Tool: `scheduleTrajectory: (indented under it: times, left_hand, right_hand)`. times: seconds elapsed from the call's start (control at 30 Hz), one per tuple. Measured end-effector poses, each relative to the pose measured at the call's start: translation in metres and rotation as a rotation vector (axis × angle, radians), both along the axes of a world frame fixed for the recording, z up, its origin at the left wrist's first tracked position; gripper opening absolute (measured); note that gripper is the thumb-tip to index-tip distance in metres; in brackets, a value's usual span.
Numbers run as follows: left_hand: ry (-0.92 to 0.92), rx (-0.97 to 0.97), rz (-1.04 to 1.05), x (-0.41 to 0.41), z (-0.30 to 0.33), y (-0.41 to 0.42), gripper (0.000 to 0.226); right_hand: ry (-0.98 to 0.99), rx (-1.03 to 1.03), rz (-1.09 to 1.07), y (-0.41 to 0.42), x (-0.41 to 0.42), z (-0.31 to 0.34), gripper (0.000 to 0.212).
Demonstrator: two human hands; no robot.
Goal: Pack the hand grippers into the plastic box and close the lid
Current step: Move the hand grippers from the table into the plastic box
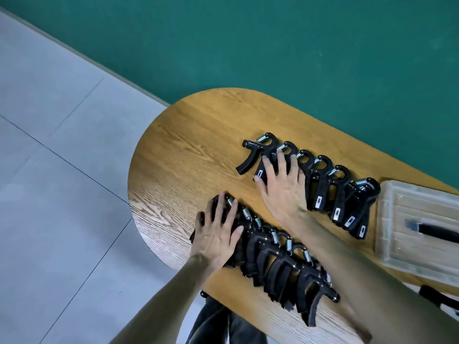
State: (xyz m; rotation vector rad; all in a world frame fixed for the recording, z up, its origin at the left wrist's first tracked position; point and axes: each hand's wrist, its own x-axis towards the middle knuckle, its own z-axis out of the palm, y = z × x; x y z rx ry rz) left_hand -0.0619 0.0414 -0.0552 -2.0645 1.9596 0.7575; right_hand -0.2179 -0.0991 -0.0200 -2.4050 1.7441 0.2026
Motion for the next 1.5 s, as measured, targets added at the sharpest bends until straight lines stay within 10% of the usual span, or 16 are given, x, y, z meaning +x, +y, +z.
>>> scheduleTrajectory:
  times: [0.77, 1.5]
  left_hand:
    - [0.061, -0.012, 0.041, 0.013, -0.006, -0.003, 0.081]
    - [0.019, 0.041, 0.067, 0.016, 0.003, -0.001, 0.086]
  right_hand:
    - [-0.006, 0.049, -0.208, -0.056, 0.084, -0.053, 0.074]
    - [0.063, -0.04, 0.127, -0.03, 0.053, -0.035, 0.073]
